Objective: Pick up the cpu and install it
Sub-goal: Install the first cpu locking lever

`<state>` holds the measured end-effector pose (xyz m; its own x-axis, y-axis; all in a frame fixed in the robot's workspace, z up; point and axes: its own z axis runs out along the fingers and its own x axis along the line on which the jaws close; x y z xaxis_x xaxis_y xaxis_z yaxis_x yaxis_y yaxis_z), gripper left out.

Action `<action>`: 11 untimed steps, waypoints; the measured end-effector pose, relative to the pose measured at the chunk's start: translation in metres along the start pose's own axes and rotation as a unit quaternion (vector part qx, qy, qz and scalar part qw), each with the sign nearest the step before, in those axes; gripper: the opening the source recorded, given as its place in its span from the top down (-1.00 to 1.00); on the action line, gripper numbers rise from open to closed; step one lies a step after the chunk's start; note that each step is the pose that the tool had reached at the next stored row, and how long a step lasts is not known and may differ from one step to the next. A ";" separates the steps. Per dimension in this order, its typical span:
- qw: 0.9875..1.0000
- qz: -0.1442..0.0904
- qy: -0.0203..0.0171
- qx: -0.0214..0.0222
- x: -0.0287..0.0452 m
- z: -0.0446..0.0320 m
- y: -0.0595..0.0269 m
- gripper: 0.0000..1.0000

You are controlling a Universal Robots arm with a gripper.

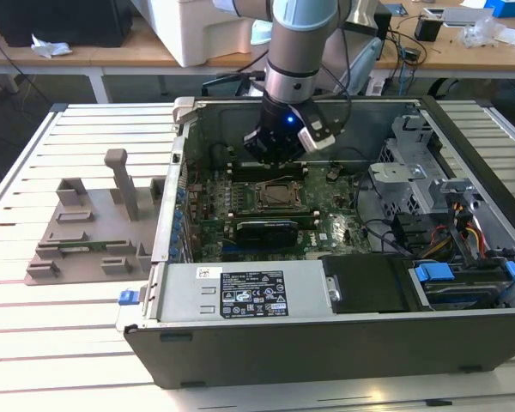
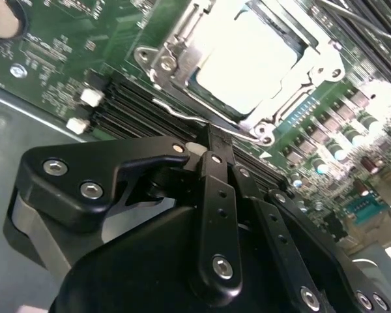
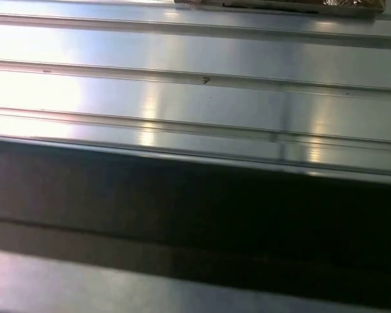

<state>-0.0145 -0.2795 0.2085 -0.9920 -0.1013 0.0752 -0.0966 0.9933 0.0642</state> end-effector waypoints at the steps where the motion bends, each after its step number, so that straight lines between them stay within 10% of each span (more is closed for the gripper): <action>1: 1.000 0.000 0.000 0.000 -0.0018 0.0006 -0.0002 0.79; 11: 1.000 0.000 0.001 0.000 -0.0156 0.0039 -0.0018 0.79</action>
<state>0.0008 -0.2796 0.2033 -0.9919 -0.1014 0.0770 -0.0965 0.9932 0.0646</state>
